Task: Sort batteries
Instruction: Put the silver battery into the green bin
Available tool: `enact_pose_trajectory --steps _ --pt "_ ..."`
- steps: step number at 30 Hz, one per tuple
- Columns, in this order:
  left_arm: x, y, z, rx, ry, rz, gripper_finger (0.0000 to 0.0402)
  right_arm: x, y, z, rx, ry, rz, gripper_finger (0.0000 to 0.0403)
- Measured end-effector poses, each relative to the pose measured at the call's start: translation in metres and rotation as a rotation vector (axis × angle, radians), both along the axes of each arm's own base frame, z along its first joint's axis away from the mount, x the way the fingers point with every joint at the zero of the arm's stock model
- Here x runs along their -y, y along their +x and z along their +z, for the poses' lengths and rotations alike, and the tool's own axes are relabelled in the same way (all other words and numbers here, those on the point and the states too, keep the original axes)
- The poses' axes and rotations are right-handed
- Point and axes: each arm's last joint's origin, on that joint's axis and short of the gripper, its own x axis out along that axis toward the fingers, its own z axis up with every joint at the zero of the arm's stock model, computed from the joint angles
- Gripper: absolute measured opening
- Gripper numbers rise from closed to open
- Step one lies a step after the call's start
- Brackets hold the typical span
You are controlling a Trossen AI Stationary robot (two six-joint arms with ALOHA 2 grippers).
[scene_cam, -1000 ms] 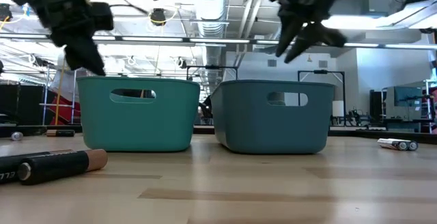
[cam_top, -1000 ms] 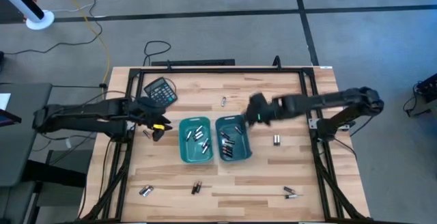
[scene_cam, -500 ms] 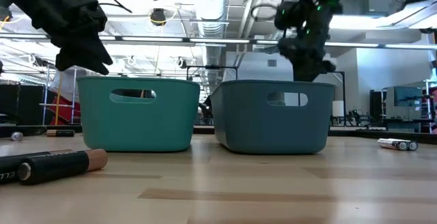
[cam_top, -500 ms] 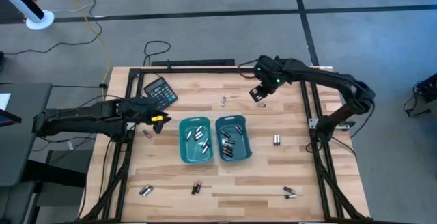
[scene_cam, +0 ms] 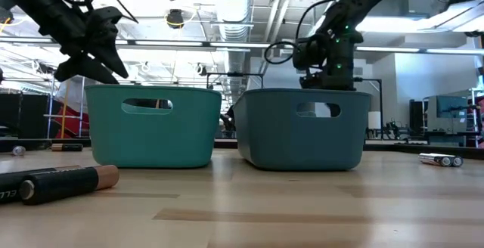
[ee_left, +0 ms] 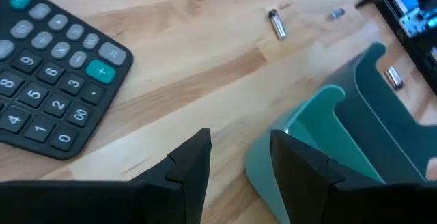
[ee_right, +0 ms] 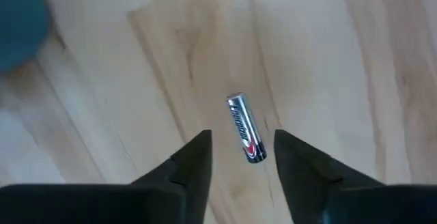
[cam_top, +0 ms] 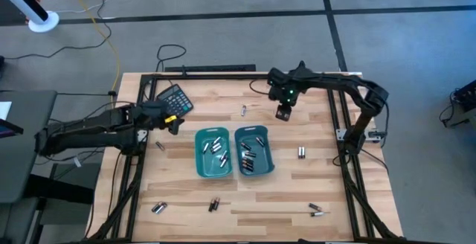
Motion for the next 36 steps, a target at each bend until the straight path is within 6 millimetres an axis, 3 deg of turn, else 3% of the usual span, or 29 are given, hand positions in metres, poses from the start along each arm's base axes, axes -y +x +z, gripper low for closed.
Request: enact_pose_trajectory --steps 8,18,25,31,36 --pt "-0.004 -0.002 0.0 0.013 -0.02 0.056 0.0146 -0.005 0.013 -0.014 -0.023 -0.012 0.214 0.0239" --pt "-0.005 -0.002 0.0 0.018 -0.024 0.07 0.0146 0.0 0.02 -0.054 -0.192 -0.018 0.245 0.0236" --pt "-0.005 -0.002 0.0 0.018 -0.023 0.075 0.0146 0.0 0.021 -0.073 -0.275 -0.001 0.246 0.0171" --pt "-0.005 -0.002 0.0 0.02 -0.027 0.078 0.0146 -0.002 0.022 -0.069 -0.268 -0.011 0.251 0.0071" --pt "-0.005 -0.002 0.0 0.017 -0.021 0.073 0.0146 -0.002 0.022 -0.057 -0.24 -0.012 0.201 0.0016"
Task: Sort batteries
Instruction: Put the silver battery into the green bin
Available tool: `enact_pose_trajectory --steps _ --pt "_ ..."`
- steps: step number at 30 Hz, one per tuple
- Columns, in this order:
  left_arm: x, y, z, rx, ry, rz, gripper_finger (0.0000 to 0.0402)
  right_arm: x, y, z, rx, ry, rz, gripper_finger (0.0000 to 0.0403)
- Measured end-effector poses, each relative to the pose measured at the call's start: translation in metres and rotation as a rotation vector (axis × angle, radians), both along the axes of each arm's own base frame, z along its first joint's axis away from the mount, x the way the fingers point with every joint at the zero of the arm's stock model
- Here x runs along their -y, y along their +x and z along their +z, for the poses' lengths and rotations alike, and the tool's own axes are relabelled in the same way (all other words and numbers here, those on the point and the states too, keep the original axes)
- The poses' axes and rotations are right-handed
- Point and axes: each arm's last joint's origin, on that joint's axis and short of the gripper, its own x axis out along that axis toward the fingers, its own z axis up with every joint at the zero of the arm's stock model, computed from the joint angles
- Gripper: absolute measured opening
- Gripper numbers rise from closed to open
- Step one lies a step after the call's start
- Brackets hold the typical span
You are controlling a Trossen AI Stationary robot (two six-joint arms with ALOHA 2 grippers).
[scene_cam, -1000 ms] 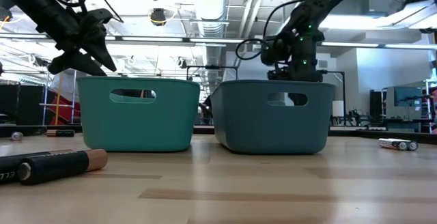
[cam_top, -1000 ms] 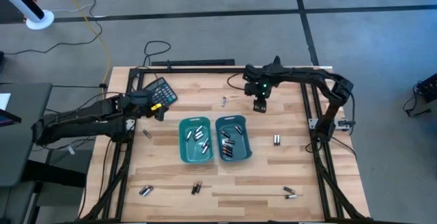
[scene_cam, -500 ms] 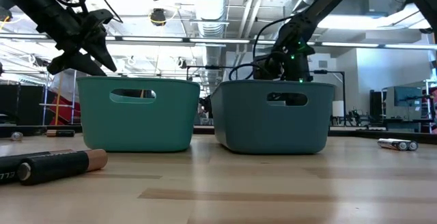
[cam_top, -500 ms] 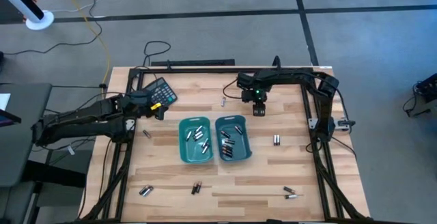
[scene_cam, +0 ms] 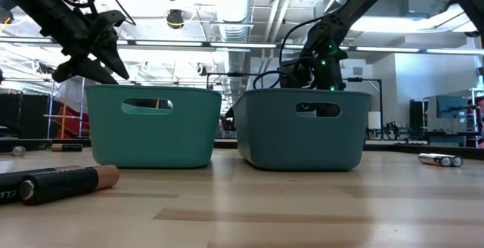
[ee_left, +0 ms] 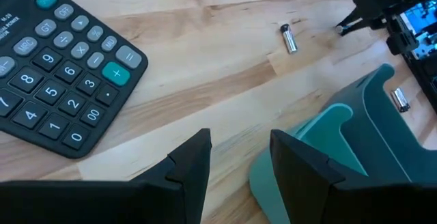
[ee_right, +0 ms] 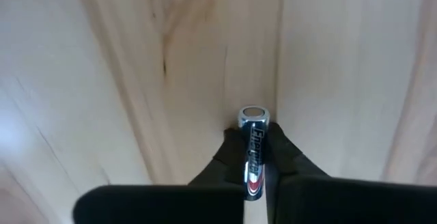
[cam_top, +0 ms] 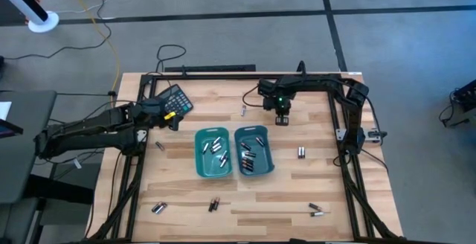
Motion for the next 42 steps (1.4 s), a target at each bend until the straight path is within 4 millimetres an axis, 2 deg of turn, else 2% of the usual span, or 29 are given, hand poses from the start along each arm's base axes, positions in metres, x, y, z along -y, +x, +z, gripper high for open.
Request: enact_pose_trajectory --steps 7,15,18,21,25,30,37,42 --pt "0.0 0.0 0.0 -0.018 0.026 -0.024 0.0146 -0.003 -0.012 0.029 0.021 -0.005 -0.121 0.0009" --pt "0.001 0.0 0.0 -0.032 0.043 -0.066 0.0146 -0.017 -0.027 0.096 0.224 -0.112 -0.274 0.0009" --pt "0.001 0.001 0.0 -0.027 0.03 -0.096 0.0146 -0.029 -0.027 0.124 0.327 -0.145 -0.3 0.0009" --pt "0.002 0.001 0.0 -0.023 0.017 -0.115 0.0146 -0.043 -0.019 0.155 0.474 -0.174 -0.324 0.0009" --pt "0.003 0.001 0.0 -0.02 0.007 -0.131 0.0146 -0.065 0.005 0.187 0.629 -0.165 -0.321 0.0009" --pt "0.003 0.001 0.0 -0.041 0.046 -0.164 0.0146 -0.098 0.054 0.208 0.739 -0.119 -0.24 0.0009" --pt "0.003 0.001 -0.001 -0.053 0.062 -0.178 0.0146 -0.142 0.135 0.194 0.753 -0.062 -0.129 0.0009" --pt "0.003 -0.001 -0.002 -0.087 0.077 -0.2 0.0146 -0.162 0.183 0.169 0.733 -0.044 -0.084 0.0009"
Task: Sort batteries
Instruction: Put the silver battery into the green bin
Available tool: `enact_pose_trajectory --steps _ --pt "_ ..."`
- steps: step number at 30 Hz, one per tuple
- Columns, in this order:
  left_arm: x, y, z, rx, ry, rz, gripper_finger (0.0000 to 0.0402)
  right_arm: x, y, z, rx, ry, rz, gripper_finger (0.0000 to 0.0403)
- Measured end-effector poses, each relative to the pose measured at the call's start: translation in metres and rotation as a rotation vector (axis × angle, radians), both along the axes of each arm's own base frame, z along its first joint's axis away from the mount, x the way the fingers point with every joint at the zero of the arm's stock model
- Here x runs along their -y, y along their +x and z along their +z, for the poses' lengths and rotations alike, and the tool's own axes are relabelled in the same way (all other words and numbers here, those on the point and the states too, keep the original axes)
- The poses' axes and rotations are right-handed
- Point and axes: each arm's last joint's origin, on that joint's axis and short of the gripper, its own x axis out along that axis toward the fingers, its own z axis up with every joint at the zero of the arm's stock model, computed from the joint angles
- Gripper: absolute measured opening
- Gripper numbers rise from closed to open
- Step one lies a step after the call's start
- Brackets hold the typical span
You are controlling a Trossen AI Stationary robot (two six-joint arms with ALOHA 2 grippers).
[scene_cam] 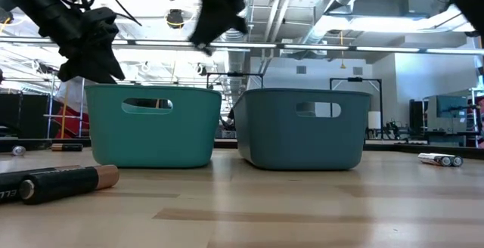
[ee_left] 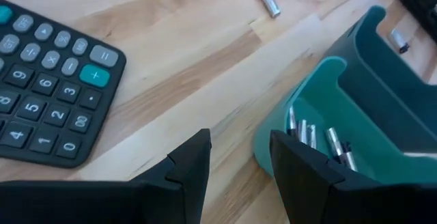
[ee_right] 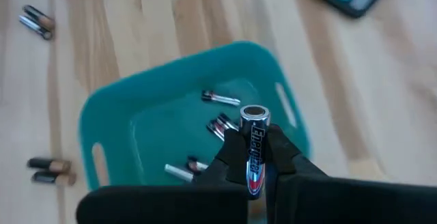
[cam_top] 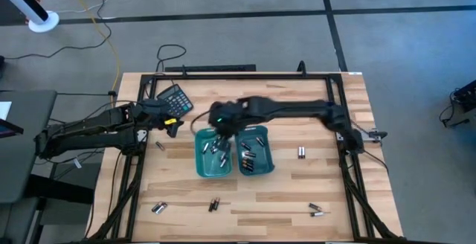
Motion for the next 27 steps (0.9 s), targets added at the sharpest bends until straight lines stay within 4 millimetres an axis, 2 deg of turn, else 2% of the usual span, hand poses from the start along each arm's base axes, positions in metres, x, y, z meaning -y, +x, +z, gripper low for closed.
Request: enact_pose_trajectory --steps 6,9,13,16,20,27 --pt "0.002 -0.005 -0.003 -0.045 -0.013 0.002 0.0146 -0.015 0.04 -0.052 -0.073 -0.003 0.038 0.0009" --pt "0.003 -0.01 -0.004 -0.068 -0.014 0.007 0.0146 -0.021 0.045 -0.083 -0.151 0.019 0.061 0.0009" --pt "0.005 -0.018 -0.004 -0.086 -0.004 0.019 0.0146 -0.022 0.046 -0.112 -0.254 0.02 0.064 0.0009" --pt "0.006 -0.021 -0.003 -0.076 0.008 0.024 0.0146 -0.024 0.048 -0.123 -0.281 0.019 0.067 0.0009" --pt "0.007 -0.024 -0.001 -0.05 0.017 0.025 0.0146 -0.024 0.047 -0.126 -0.293 0.019 0.065 0.0017" --pt "0.008 -0.027 -0.001 -0.057 0.016 0.022 0.0146 -0.021 0.047 -0.128 -0.295 0.02 0.059 0.0068"
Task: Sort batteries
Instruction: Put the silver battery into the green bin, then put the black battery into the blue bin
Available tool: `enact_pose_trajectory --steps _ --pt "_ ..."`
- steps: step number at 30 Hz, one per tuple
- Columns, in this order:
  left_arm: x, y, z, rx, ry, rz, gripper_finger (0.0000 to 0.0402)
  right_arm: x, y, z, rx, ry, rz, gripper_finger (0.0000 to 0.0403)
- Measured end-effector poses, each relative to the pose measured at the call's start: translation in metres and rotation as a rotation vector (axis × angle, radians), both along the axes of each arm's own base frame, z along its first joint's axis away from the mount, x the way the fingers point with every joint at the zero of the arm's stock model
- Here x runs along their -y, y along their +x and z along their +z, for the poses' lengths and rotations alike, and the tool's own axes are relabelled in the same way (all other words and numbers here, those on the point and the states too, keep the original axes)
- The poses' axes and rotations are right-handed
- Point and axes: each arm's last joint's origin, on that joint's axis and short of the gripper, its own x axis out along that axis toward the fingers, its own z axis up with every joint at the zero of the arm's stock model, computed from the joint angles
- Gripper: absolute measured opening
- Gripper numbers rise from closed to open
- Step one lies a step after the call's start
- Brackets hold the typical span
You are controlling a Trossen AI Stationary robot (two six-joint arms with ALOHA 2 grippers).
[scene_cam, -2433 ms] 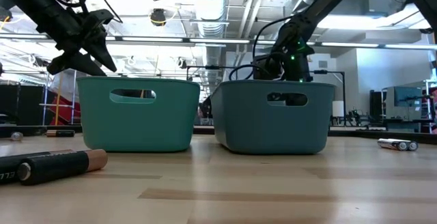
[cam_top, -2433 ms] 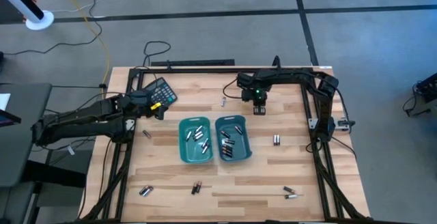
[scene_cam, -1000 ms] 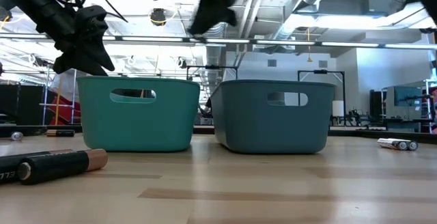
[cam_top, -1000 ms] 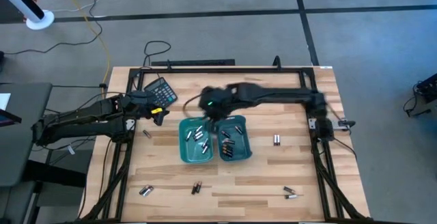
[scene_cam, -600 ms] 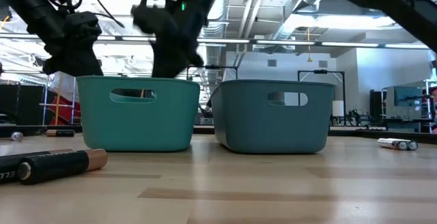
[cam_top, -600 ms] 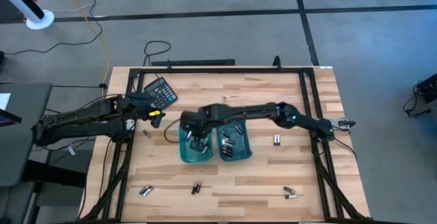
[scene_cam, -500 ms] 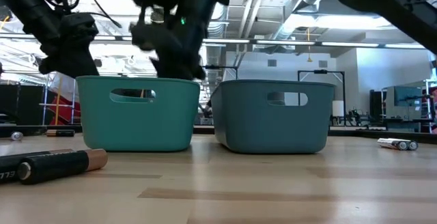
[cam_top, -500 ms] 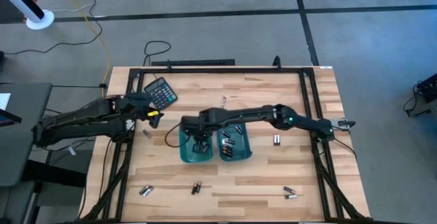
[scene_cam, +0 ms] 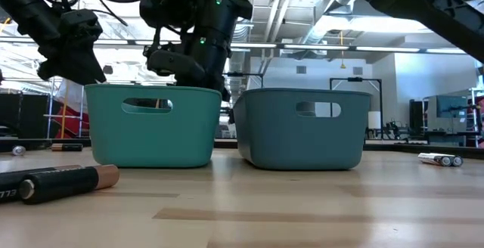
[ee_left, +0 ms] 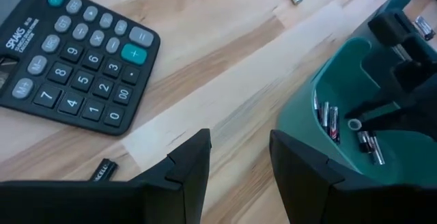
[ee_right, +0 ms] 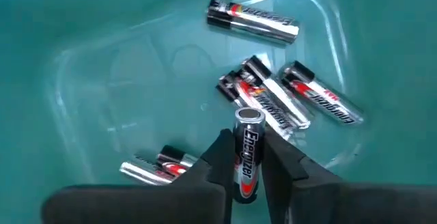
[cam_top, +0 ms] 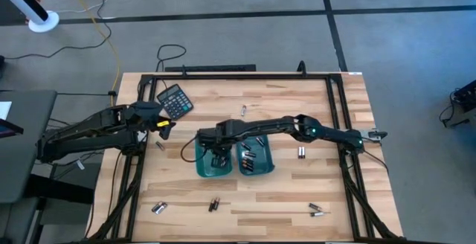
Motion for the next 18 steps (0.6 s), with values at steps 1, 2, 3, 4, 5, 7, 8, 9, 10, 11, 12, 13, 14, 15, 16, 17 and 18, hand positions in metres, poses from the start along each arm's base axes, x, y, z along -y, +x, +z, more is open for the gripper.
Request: enact_pose_trajectory --steps 1,2,3,4,5,7,8,9,10,11,12,13,14,15,16,17,18 --pt "0.0 0.0 0.0 0.0 0.003 -0.004 0.0146 0.0 0.0 0.0 0.0 0.0 0.0 0.0075" --pt "0.0 0.0 0.0 -0.001 0.006 -0.006 0.0146 0.0 0.0 0.0 -0.001 0.0 0.0 0.0081" --pt "0.0 0.0 0.0 -0.003 0.008 -0.008 0.0146 0.0 0.0 0.0 -0.001 0.0 -0.001 0.0087" --pt "0.0 0.0 0.0 -0.004 0.01 -0.01 0.0146 0.0 0.0 0.0 -0.001 0.0 -0.001 0.0092" --pt "0.0 0.0 0.0 -0.005 0.011 -0.011 0.0146 0.001 0.0 0.0 0.0 0.0 -0.002 0.0097" --pt "0.0 0.0 0.0 -0.005 0.011 -0.012 0.0146 0.0 0.0 0.0 0.001 0.0 -0.001 0.0107" --pt "0.0 0.0 0.0 -0.005 0.011 -0.012 0.0146 0.0 0.0 0.0 0.001 0.0 -0.001 0.0111" --pt "0.0 0.0 0.0 -0.005 0.011 -0.012 0.0146 0.0 0.0 0.0 0.002 0.0 -0.001 0.0115" --pt "0.0 0.0 0.0 -0.006 0.01 -0.014 0.0146 0.0 0.0 0.0 0.003 0.0 -0.001 0.0119" --pt "0.0 0.0 0.0 -0.008 0.011 -0.016 0.0146 0.0 0.0 0.0 0.004 0.0 -0.001 0.0122" --pt "0.0 0.0 0.0 -0.012 0.017 -0.022 0.0146 0.0 0.0 0.0 0.004 0.0 -0.001 0.0126" --pt "0.0 0.0 0.0 -0.016 0.024 -0.03 0.0146 0.0 0.0 0.001 0.003 0.0 -0.001 0.013" --pt "0.0 0.0 0.0 -0.02 0.032 -0.037 0.0146 0.0 -0.001 0.003 0.003 0.0 -0.001 0.0133" --pt "0.0 0.0 0.0 -0.025 0.039 -0.046 0.0146 0.001 -0.001 0.006 0.007 0.0 -0.002 0.0135" --pt "0.0 0.0 0.0 -0.03 0.047 -0.054 0.0146 0.001 -0.001 0.014 0.024 0.002 -0.006 0.0137" --pt "0.0 0.0 0.0 -0.034 0.055 -0.062 0.0146 0.002 -0.003 0.024 0.048 0.005 -0.015 0.0138" --pt "0.0 0.0 0.0 -0.035 0.058 -0.066 0.0146 0.003 -0.005 0.036 0.074 0.01 -0.028 0.0138"
